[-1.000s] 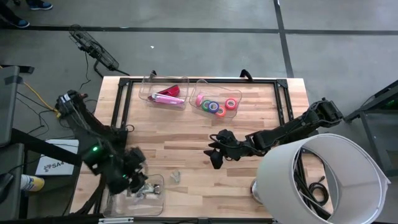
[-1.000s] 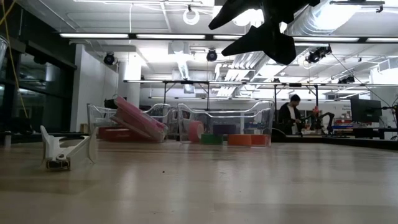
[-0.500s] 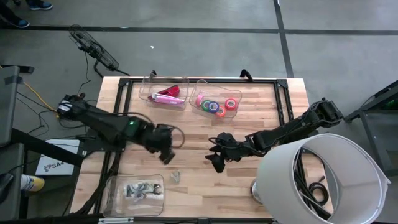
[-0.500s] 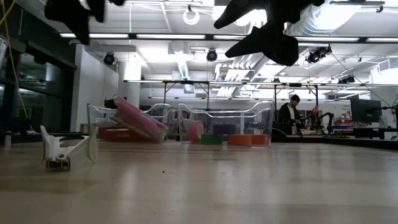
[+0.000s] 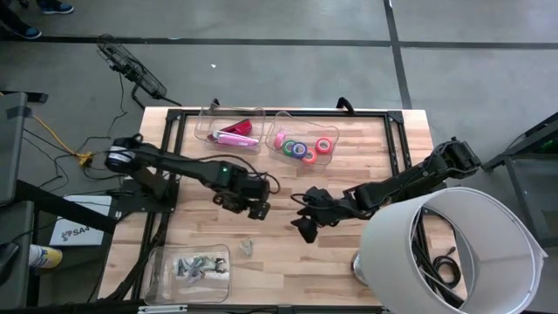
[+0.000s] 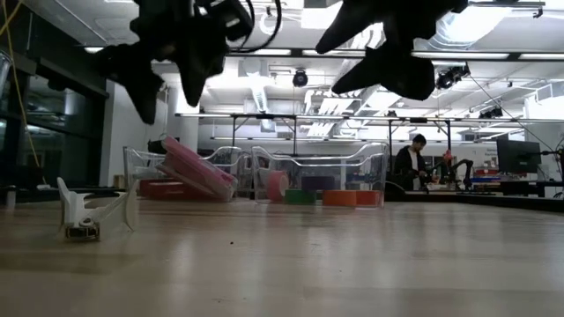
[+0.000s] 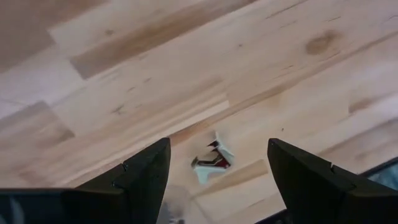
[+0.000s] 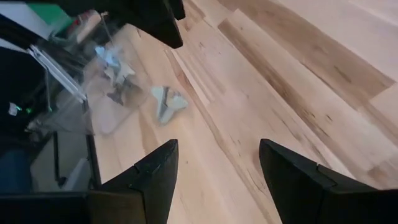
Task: Pick and place Stapler, Stapler remover, tape
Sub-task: Put the gray stapler remover into the bottom transparent bin
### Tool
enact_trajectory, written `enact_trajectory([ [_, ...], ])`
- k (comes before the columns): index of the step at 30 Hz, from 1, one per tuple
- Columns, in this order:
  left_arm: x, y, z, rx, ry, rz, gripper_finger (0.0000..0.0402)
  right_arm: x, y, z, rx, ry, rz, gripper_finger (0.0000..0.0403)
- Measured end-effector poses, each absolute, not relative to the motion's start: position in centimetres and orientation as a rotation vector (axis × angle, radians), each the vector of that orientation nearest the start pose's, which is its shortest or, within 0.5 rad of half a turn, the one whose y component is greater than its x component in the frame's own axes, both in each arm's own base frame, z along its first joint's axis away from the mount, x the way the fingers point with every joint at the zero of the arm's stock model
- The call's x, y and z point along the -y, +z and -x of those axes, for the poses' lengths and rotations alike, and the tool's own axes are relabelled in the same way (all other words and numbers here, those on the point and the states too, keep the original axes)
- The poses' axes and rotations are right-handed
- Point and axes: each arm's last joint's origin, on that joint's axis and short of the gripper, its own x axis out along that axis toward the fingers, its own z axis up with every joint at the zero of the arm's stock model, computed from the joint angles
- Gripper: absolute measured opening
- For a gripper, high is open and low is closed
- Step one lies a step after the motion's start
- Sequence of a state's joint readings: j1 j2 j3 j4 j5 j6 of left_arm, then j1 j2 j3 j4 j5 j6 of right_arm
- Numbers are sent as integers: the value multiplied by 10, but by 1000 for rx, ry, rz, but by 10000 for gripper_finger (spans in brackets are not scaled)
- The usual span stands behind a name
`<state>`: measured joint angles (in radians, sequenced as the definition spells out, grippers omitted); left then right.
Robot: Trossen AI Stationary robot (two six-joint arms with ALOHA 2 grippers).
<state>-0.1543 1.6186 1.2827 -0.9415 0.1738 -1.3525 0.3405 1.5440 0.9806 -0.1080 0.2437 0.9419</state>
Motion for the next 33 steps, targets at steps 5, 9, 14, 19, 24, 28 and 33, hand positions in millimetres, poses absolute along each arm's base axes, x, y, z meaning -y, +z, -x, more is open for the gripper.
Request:
enact_trajectory([
  [5,57,231,-320,-1319,636,1201,264,-102,222,-306,-711,-225,-686,216],
  [9,61,223,-325,-1337,650,1243,264,-101,217,-301,-795,-220,-647,216],
  [14,64,220,-326,-1331,691,1281,265,-100,212,-296,-870,-230,-611,216],
  [19,63,218,-326,-1336,753,1322,293,-99,210,-294,-898,-223,-585,216],
  [24,66,215,-326,-1392,767,1420,342,-99,210,-294,-902,-210,-562,216],
  [28,66,215,-325,-1401,798,1458,357,-100,210,-294,-902,-204,-552,216],
  [33,66,213,-326,-1410,828,1483,358,-100,210,-294,-902,-201,-546,216],
])
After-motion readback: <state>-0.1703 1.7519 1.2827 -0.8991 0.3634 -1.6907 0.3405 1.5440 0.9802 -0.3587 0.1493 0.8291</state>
